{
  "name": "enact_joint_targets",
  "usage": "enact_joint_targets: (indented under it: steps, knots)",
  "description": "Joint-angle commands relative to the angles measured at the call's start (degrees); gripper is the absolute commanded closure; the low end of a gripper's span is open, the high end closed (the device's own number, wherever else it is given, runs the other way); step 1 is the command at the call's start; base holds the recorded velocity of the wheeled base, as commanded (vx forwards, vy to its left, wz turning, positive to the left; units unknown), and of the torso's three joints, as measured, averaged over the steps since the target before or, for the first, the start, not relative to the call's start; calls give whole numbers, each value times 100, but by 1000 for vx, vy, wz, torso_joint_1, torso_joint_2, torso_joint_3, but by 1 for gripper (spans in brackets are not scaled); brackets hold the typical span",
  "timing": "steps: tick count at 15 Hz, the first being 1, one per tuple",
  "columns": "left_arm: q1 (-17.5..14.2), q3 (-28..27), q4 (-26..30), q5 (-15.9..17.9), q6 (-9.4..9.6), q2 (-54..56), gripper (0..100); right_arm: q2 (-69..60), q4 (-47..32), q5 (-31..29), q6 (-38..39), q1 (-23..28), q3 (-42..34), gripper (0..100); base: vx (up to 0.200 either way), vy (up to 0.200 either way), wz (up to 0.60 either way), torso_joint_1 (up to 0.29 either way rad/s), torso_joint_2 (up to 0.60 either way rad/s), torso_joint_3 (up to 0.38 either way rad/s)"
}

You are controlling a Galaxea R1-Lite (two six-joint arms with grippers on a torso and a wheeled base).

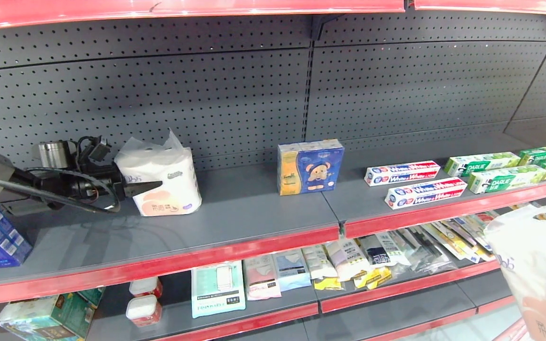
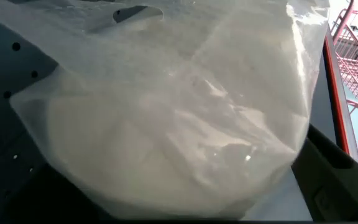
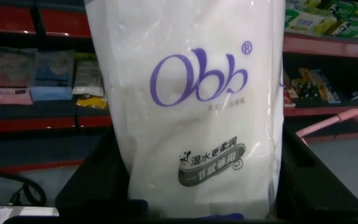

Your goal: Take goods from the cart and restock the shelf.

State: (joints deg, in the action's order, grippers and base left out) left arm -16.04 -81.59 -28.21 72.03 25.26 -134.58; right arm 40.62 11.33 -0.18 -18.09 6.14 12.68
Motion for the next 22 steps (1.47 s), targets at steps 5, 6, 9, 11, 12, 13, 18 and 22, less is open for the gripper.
enact_joint_targets:
  steps: [5,6,9,11,12,13,18,22]
  knots:
    - [5,741,-475,39,208,196,100,7,1,9,-1,1,-2,100,0,0,0,0,0,0]
    - [5,1022,-695,39,155,328,100,7,1,18,-1,1,-11,100,0,0,0,0,0,0]
    - [-127,1673,-1046,215,164,679,100,7,1,27,7,1,-11,100,0,0,0,0,0,0]
    - [-233,1849,-1292,223,137,749,100,-1,1,27,7,1,-11,100,0,0,0,0,0,0]
    - [-321,1989,-1424,241,137,776,100,-1,1,27,7,1,-11,100,0,0,0,0,0,0]
    - [-391,2147,-1495,302,128,855,100,-1,1,27,7,1,-11,100,0,0,0,0,0,0]
    - [-523,2895,-1864,557,137,1154,100,43,1,27,7,-17,-11,100,0,0,0,0,0,0]
    - [-531,3492,-2444,592,137,1163,100,-1,1,27,25,-17,-20,100,0,0,0,0,0,0]
